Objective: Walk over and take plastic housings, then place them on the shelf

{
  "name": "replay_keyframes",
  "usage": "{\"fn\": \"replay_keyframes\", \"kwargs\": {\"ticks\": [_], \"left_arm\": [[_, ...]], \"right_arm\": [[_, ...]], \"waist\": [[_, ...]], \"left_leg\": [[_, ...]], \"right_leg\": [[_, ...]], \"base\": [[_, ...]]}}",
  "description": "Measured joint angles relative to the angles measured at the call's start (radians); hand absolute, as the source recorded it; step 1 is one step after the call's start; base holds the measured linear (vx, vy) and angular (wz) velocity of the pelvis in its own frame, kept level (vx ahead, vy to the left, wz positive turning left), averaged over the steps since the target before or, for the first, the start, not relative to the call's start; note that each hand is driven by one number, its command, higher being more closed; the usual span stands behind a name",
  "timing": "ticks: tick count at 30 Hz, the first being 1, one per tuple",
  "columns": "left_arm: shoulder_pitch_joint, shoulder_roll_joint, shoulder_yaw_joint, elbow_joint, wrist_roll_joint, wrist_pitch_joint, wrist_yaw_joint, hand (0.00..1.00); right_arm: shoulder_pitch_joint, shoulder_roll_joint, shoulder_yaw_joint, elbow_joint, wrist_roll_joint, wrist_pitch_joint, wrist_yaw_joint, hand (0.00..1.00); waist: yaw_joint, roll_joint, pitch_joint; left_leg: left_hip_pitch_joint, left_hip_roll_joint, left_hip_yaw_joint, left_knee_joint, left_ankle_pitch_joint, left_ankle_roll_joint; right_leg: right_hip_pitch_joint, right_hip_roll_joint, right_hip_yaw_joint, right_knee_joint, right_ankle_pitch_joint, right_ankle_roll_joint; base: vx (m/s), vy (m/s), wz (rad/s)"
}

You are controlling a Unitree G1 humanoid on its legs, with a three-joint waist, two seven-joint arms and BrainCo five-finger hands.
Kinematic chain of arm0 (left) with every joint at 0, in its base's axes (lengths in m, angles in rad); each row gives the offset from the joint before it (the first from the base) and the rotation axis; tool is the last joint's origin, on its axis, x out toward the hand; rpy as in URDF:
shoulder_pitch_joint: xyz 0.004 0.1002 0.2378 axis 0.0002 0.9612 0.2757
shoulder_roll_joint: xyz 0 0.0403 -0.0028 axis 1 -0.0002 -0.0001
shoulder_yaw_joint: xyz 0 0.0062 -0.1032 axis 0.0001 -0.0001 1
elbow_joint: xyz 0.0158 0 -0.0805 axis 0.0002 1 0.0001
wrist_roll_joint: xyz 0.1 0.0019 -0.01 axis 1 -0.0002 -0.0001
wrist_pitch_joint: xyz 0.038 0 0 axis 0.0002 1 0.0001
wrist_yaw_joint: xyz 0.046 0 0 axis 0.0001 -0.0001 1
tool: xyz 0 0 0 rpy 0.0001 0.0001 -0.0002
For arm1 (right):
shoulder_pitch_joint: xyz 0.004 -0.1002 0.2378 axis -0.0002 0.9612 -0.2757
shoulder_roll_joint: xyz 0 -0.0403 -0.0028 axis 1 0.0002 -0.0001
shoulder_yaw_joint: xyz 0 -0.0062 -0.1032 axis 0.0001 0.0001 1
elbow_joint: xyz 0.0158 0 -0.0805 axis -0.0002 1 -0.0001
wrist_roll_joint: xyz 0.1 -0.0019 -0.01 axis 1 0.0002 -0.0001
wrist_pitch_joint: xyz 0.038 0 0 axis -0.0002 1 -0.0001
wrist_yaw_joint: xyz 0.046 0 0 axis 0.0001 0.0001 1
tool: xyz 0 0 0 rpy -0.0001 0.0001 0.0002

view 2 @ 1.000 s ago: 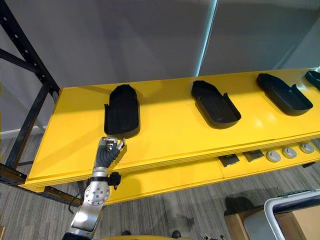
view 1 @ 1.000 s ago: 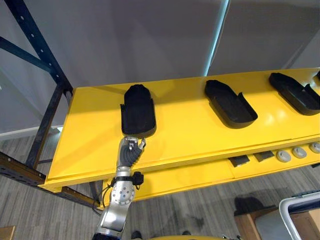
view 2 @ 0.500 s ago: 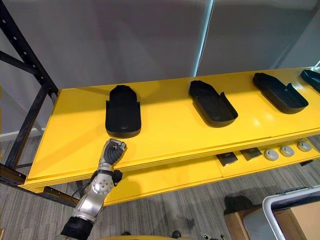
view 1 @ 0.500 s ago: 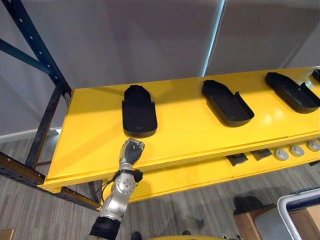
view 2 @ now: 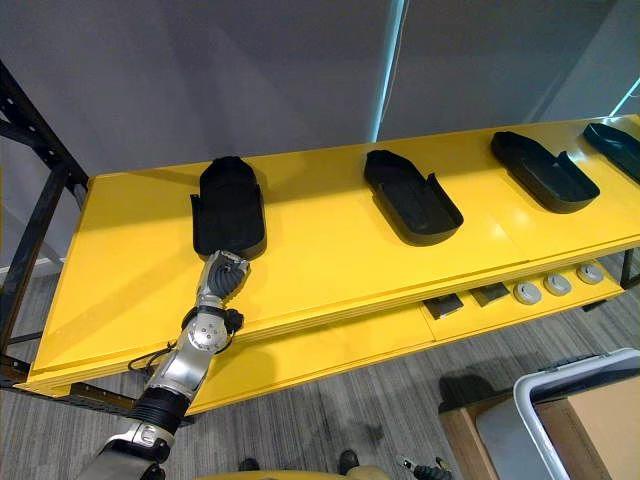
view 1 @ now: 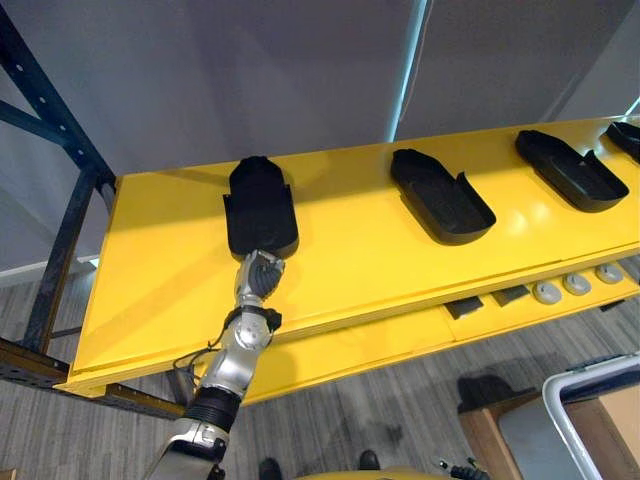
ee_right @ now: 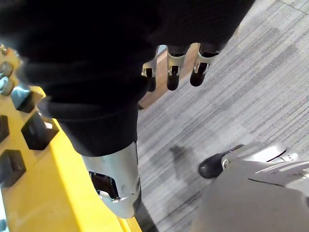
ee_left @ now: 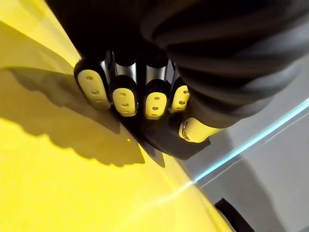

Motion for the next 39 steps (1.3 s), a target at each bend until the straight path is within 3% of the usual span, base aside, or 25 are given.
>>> {"fn": "replay_keyframes", "kwargs": {"ticks": [6, 11, 14, 17, 20, 22, 26, 29, 32, 33, 39], "left_arm": [[0.004, -0.002, 0.000, -0.022, -0.010, 0.000, 0.012, 1.00], [0.112, -0.003, 0.005, -0.283, -0.048, -0.009, 0.015, 1.00], [0.195, -0.011, 0.039, -0.518, -0.074, -0.044, 0.015, 1.00], [0.293, -0.033, 0.161, -0.742, -0.137, -0.118, 0.032, 1.00], [0.337, -0.051, 0.272, -0.815, -0.222, -0.164, 0.067, 1.00], [0.374, -0.074, 0.390, -0.839, -0.299, -0.196, 0.109, 1.00], [0.475, -0.122, 0.562, -0.853, -0.421, -0.207, 0.193, 1.00], [0.564, -0.171, 0.599, -0.854, -0.475, -0.204, 0.214, 1.00], [0.624, -0.204, 0.598, -0.727, -0.520, -0.196, 0.198, 1.00], [0.629, -0.215, 0.597, -0.637, -0.561, -0.178, 0.164, 0.00], [0.625, -0.238, 0.598, -0.125, -0.617, -0.056, 0.003, 0.00]], "right_arm": [[-0.001, 0.000, 0.000, 0.000, 0.000, 0.000, 0.000, 0.00], [0.000, 0.001, 0.000, 0.001, 0.000, 0.000, 0.000, 0.00], [0.000, -0.002, -0.001, 0.016, 0.001, -0.002, 0.000, 0.00], [0.001, -0.006, -0.004, 0.036, 0.001, -0.005, 0.000, 0.00], [0.014, -0.008, -0.005, 0.038, 0.001, -0.005, 0.001, 0.00], [0.018, -0.008, -0.008, 0.038, 0.000, -0.004, 0.001, 0.00], [0.023, 0.002, -0.002, 0.024, 0.000, -0.001, -0.001, 0.00], [0.043, 0.008, 0.002, -0.013, 0.001, 0.000, -0.003, 0.00], [0.041, 0.000, 0.055, -0.037, 0.001, 0.002, -0.003, 0.00], [0.036, -0.001, 0.074, -0.056, 0.001, 0.003, -0.003, 0.00], [0.018, 0.056, 0.093, -0.111, 0.001, 0.040, -0.001, 0.00]], "waist": [[0.000, -0.001, 0.003], [0.002, -0.002, 0.016], [0.017, -0.002, 0.016], [0.036, -0.001, 0.017], [0.059, 0.001, 0.018], [0.071, 0.002, 0.019], [0.088, 0.001, 0.018], [0.113, -0.001, 0.017], [0.126, -0.006, 0.010], [0.126, -0.007, 0.010], [0.137, -0.027, -0.006]], "left_leg": [[-0.001, 0.000, -0.004, 0.000, 0.000, 0.000], [-0.001, -0.003, -0.019, 0.000, 0.000, 0.000], [-0.001, -0.004, -0.021, 0.001, 0.001, 0.001], [0.003, -0.004, -0.030, 0.008, 0.000, 0.001], [0.004, -0.004, -0.046, 0.015, -0.001, 0.002], [0.003, -0.003, -0.055, 0.025, -0.004, 0.004], [0.001, -0.001, -0.071, 0.027, -0.009, 0.008], [0.001, -0.001, -0.076, 0.036, -0.016, 0.008], [-0.014, 0.000, -0.076, 0.084, -0.049, 0.014], [-0.020, 0.000, -0.077, 0.100, -0.061, 0.017], [-0.017, -0.008, -0.074, 0.133, -0.081, 0.012]], "right_leg": [[0.003, 0.000, -0.006, -0.001, 0.000, 0.000], [0.019, -0.003, -0.021, -0.002, 0.000, 0.000], [0.020, -0.004, -0.020, 0.002, -0.003, 0.002], [0.022, -0.005, -0.020, 0.023, -0.015, 0.002], [0.025, -0.004, -0.027, 0.044, -0.032, 0.002], [0.035, -0.005, -0.043, 0.056, -0.042, 0.000], [0.042, -0.007, -0.069, 0.078, -0.062, -0.001], [0.051, -0.013, -0.080, 0.080, -0.065, -0.001], [0.060, -0.016, -0.093, 0.081, -0.069, -0.001], [0.065, -0.019, -0.099, 0.082, -0.072, 0.000], [0.071, -0.040, -0.106, 0.109, -0.101, 0.004]], "base": [[0.01, 0.000, 0.02], [0.02, 0.003, 0.09], [0.00, 0.000, 0.00], [-0.01, 0.003, 0.07], [-0.02, -0.001, 0.16], [-0.03, -0.007, 0.25], [-0.02, -0.008, 0.18], [0.01, 0.001, 0.10], [0.00, 0.002, 0.03], [-0.01, 0.007, 0.11], [0.05, 0.017, 0.04]]}}
